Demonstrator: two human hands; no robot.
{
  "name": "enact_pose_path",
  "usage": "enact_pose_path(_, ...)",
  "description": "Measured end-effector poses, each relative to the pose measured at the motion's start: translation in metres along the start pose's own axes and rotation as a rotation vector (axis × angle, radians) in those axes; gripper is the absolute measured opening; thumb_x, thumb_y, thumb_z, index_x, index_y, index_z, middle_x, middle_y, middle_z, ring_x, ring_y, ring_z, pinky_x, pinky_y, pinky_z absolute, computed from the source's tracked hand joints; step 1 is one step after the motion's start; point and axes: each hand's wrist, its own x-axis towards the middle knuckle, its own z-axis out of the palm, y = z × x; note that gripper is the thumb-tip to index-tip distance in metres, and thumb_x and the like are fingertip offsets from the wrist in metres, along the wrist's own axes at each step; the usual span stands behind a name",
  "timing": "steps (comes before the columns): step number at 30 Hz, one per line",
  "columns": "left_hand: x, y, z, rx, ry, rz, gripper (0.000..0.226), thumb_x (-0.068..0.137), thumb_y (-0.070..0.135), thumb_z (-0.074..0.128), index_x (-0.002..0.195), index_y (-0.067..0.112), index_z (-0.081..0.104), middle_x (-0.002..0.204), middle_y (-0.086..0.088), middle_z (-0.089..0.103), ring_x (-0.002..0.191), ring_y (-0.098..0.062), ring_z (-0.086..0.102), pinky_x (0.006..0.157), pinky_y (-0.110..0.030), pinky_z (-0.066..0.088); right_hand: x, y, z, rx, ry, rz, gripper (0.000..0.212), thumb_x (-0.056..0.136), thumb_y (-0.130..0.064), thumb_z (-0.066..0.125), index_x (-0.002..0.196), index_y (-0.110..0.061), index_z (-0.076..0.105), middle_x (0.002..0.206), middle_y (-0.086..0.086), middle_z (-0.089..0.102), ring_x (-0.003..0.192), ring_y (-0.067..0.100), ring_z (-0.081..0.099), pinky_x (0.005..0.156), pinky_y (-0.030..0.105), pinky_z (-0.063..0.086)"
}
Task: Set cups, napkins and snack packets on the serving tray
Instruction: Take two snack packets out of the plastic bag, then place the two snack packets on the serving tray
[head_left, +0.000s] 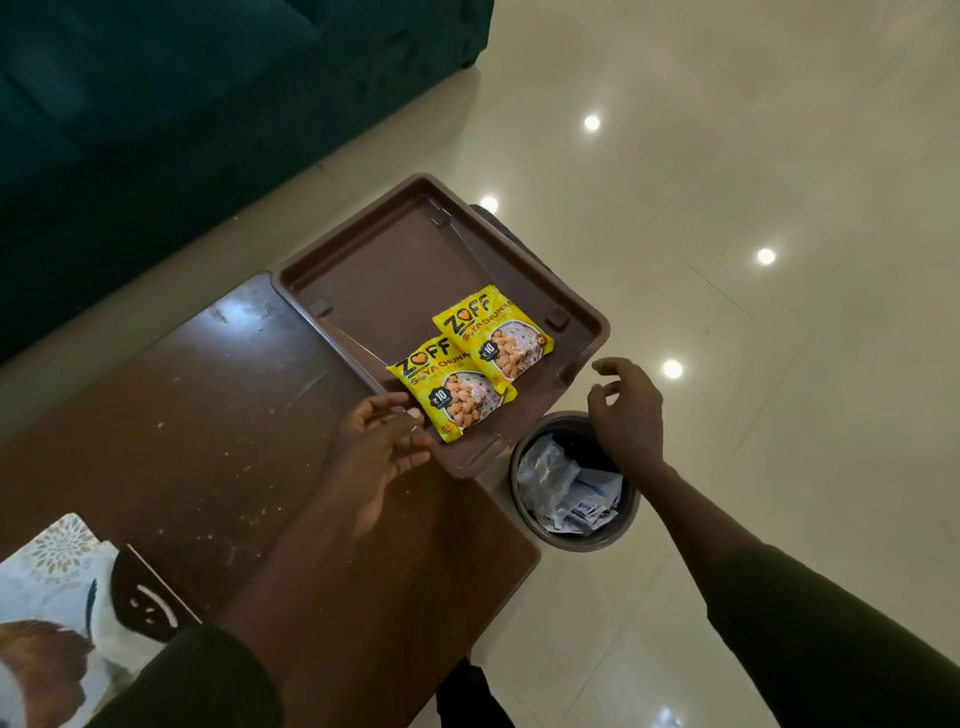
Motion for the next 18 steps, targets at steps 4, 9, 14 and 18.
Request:
enact_pose_path(4, 0.006, 0.01, 0.01, -0.049, 0.048, 0.047, 0.031, 0.088, 0.004, 0.063, 0.118, 0.005, 0.056, 0.101, -0.015, 0.066, 0.08, -0.022, 0.064, 0.073, -0.038, 0.057, 0.016, -0.031, 0.0, 0.05, 0.043, -0.104, 0.024, 0.082, -0.005, 0.054, 0.103, -0.013, 0.063, 0.101, 0.003, 0.067, 0.078, 0.015, 0.06, 0.071, 0.031, 0.049)
enact_pose_path(9, 0.02, 0.012, 0.031, -0.077, 0.087, 0.032, 0.031, 0.086, 0.004, 0.066, 0.113, 0.01, 0.054, 0.117, -0.016, 0.059, 0.099, -0.025, 0.061, 0.08, -0.039, 0.055, 0.05, -0.062, 0.013, 0.117, -0.101, -0.063, 0.028, 0.08, -0.002, 0.055, 0.106, -0.007, 0.064, 0.105, 0.009, 0.069, 0.096, 0.022, 0.064, 0.083, 0.034, 0.051)
enact_pose_path(14, 0.042, 0.006, 0.054, -0.063, 0.148, -0.017, 0.041, 0.082, 0.007, 0.072, 0.118, 0.012, 0.053, 0.126, -0.018, 0.059, 0.101, -0.03, 0.066, 0.08, -0.041, 0.059, 0.08, -0.068, 0.035, -0.018, -0.489, 0.088, 0.055, 0.082, -0.032, 0.069, 0.128, -0.009, 0.049, 0.123, 0.01, 0.063, 0.114, 0.025, 0.059, 0.09, 0.033, 0.045)
enact_pose_path(18, 0.058, 0.003, 0.067, 0.032, 0.233, -0.044, 0.039, 0.079, 0.015, 0.076, 0.111, 0.018, 0.055, 0.131, -0.018, 0.055, 0.107, -0.033, 0.063, 0.085, -0.046, 0.056, 0.09, -0.066, 0.049, -0.073, -0.512, 0.04, 0.07, 0.081, -0.039, 0.07, 0.137, -0.009, 0.041, 0.134, 0.011, 0.057, 0.124, 0.027, 0.053, 0.091, 0.031, 0.04)
